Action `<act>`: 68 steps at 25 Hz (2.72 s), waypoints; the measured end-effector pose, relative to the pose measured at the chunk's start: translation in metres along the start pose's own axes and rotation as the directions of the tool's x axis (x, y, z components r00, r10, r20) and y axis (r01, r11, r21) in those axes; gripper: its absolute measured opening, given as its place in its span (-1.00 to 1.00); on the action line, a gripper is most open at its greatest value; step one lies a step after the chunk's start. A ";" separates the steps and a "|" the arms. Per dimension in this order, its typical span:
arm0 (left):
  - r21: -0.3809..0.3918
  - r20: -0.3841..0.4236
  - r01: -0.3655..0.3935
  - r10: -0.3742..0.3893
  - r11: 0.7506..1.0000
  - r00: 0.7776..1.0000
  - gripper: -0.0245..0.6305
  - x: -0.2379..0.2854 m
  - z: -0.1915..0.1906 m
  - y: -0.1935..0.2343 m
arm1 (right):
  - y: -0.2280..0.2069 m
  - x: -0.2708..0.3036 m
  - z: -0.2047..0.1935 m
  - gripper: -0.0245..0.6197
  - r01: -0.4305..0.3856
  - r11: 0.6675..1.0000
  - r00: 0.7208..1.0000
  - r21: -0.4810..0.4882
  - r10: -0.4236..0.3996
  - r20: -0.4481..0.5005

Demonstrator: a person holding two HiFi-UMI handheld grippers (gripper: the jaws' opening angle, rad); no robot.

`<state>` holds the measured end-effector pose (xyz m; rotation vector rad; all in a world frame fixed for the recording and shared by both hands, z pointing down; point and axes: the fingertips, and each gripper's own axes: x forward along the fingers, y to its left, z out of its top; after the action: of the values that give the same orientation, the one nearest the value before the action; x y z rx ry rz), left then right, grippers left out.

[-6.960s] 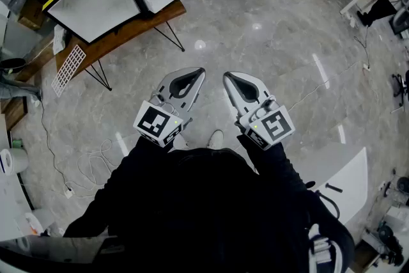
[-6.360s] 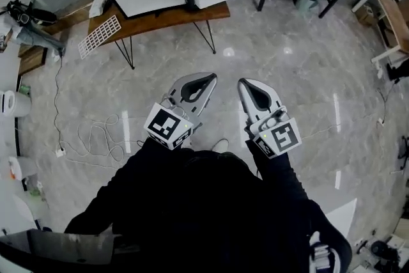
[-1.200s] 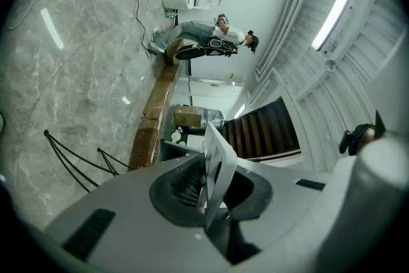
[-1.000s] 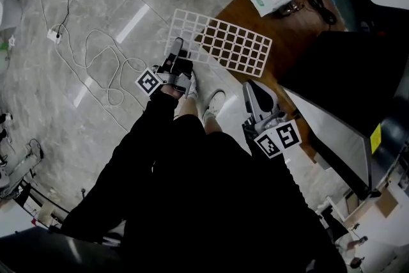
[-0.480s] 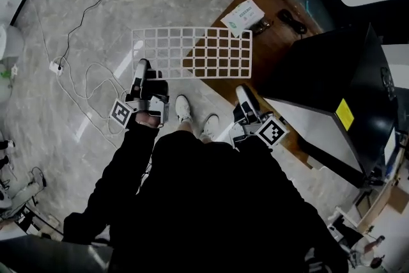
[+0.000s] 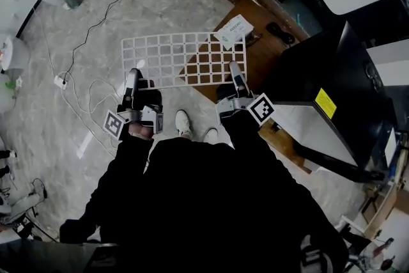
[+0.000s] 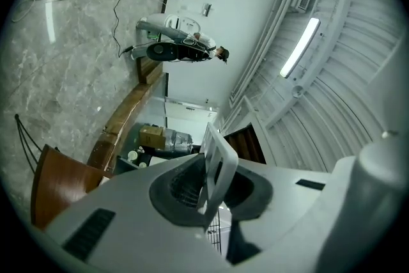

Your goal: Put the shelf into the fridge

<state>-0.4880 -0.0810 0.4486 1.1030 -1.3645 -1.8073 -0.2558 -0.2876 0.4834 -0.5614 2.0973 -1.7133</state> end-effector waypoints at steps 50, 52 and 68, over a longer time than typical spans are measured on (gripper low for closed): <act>-0.016 -0.602 -0.107 0.075 0.994 0.795 -0.82 -0.152 -0.407 -0.016 | 0.026 -0.508 0.157 -0.82 0.062 0.995 0.773 0.075 -0.095 0.627; -0.016 -0.638 -0.124 0.086 0.992 0.765 -0.82 -0.149 -0.442 -0.004 | 0.018 -0.528 0.181 -0.82 0.073 0.994 0.743 0.076 -0.105 0.661; -0.009 -0.712 -0.202 0.136 0.979 0.689 -0.82 -0.106 -0.506 0.038 | 0.006 -0.533 0.239 -0.82 0.104 0.990 0.664 0.090 -0.136 0.735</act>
<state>0.0085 -0.2290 0.4505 1.3763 -0.8600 -1.0876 0.3212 -0.2057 0.4514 -1.1785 1.4400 -1.2480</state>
